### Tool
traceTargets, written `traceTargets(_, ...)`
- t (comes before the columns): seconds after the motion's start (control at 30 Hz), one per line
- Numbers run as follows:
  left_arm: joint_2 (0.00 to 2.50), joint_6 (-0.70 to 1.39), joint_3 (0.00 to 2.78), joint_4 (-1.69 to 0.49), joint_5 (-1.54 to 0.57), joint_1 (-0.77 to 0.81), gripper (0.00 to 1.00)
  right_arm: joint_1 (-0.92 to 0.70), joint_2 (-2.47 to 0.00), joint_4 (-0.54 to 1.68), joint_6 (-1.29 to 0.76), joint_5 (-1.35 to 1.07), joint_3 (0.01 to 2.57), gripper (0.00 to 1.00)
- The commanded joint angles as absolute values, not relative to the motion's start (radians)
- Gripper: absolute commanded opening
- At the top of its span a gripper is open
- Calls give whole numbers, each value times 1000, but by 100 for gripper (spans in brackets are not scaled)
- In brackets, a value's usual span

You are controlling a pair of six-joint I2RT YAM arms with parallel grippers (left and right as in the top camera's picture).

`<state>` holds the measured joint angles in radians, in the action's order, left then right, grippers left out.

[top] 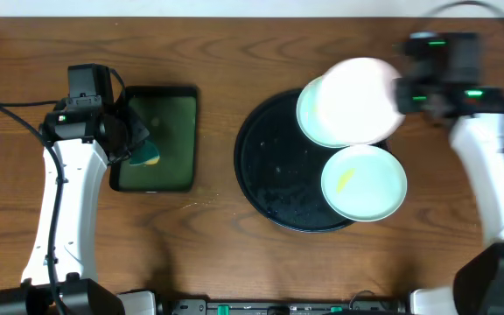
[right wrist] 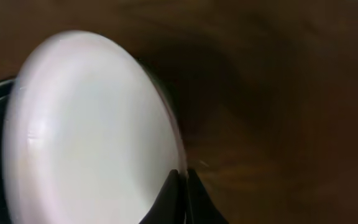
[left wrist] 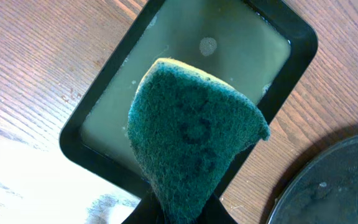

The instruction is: Clean dirty plates on tray and stack at the side

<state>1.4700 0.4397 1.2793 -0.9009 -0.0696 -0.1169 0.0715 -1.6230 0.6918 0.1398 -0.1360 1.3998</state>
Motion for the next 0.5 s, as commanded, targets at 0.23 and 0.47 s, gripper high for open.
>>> traceTargets(0.23, 1468, 422, 1277, -900, -68, -121, 8, 475, -1805, 702, 48, -374, 1399, 1)
traceTargets(0.47, 1468, 422, 1277, -901, -68, -121, 8, 578, -1951, 651, 31, -425, 1399, 1)
